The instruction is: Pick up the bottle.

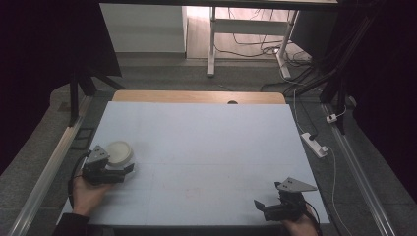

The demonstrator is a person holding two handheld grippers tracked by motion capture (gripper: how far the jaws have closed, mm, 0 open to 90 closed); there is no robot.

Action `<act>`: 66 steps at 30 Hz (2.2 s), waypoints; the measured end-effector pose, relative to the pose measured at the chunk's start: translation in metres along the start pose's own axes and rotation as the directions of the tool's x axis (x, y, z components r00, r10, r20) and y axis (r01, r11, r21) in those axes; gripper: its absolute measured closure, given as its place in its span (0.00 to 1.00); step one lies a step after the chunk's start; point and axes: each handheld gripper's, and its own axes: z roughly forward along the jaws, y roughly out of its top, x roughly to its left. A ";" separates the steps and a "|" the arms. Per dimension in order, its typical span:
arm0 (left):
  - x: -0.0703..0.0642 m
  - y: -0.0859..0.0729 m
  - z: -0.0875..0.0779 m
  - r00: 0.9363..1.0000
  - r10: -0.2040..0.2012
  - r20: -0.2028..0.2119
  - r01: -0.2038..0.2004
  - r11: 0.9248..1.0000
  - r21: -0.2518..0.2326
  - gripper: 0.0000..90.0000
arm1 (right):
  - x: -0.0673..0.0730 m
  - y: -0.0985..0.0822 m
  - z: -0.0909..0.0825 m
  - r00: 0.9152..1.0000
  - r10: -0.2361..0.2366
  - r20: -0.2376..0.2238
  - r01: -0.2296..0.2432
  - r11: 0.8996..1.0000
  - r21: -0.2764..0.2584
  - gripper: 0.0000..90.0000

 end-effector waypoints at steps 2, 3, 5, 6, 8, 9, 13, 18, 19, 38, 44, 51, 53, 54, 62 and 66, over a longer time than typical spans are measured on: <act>-0.003 0.003 0.000 1.000 0.010 0.011 -0.010 1.000 -0.004 0.08 | 0.000 0.000 0.000 1.000 0.000 0.000 0.000 1.000 0.000 0.00; -0.004 0.005 0.000 1.000 0.016 0.014 -0.016 1.000 -0.007 0.08 | 0.000 0.000 0.000 1.000 0.000 0.000 0.000 1.000 0.000 0.00; -0.007 0.010 0.000 0.999 0.023 0.026 -0.023 1.000 -0.014 0.08 | 0.000 0.000 0.000 1.000 0.001 0.000 -0.001 1.000 0.002 0.00; -0.008 0.012 0.000 0.999 0.028 0.032 -0.027 0.999 -0.017 0.08 | 0.000 0.000 0.000 1.000 0.001 0.000 -0.001 1.000 0.002 0.00; -0.010 0.017 0.000 0.999 0.034 0.041 -0.033 0.999 -0.025 0.08 | 0.000 0.000 0.000 1.000 0.002 0.000 -0.002 1.000 0.003 0.00; -0.012 0.019 0.000 0.998 0.038 0.047 -0.036 0.999 -0.029 0.08 | 0.000 0.000 0.000 1.000 0.005 0.000 -0.005 1.000 0.002 0.00; -0.017 0.029 0.002 0.996 0.056 0.074 -0.053 0.998 -0.043 0.08 | 0.000 0.000 0.000 1.000 0.006 0.000 -0.006 1.000 0.003 0.00; -0.026 0.041 0.007 0.992 0.082 0.094 -0.078 0.996 -0.051 0.08 | 0.000 0.000 0.000 1.000 0.006 -0.001 -0.006 1.000 0.003 0.00; -0.028 0.043 0.008 0.991 0.087 0.100 -0.082 0.995 -0.052 0.08 | 0.000 0.000 0.000 1.000 0.006 -0.001 -0.006 1.000 0.003 0.00; -0.066 0.086 0.038 0.962 0.183 0.202 -0.174 0.983 -0.058 0.08 | -0.001 0.000 0.001 1.000 0.009 0.000 -0.009 1.000 0.002 0.00; -0.077 0.097 0.047 0.951 0.206 0.231 -0.196 0.978 -0.064 0.08 | -0.001 0.000 0.000 1.000 0.009 -0.001 -0.009 1.000 0.004 0.00; -0.088 0.107 0.057 0.935 0.227 0.271 -0.215 0.974 -0.074 0.08 | -0.001 0.000 0.000 1.000 0.011 -0.003 -0.011 1.000 0.004 0.00; -0.092 0.111 0.059 0.930 0.235 0.281 -0.223 0.972 -0.077 0.08 | -0.001 0.000 0.000 1.000 0.011 -0.003 -0.011 1.000 0.005 0.00; -0.094 0.113 0.060 0.928 0.239 0.286 -0.226 0.971 -0.077 0.08 | -0.001 0.000 0.000 1.000 0.011 -0.003 -0.011 1.000 0.004 0.00; -0.107 0.127 0.066 0.916 0.258 0.307 -0.242 0.966 -0.090 0.08 | -0.001 0.000 0.000 1.000 0.008 -0.003 -0.008 1.000 0.002 0.00; -0.115 0.131 0.070 0.908 0.271 0.320 -0.252 0.963 -0.099 0.08 | -0.001 0.000 0.000 1.000 0.007 -0.003 -0.007 1.000 0.002 0.00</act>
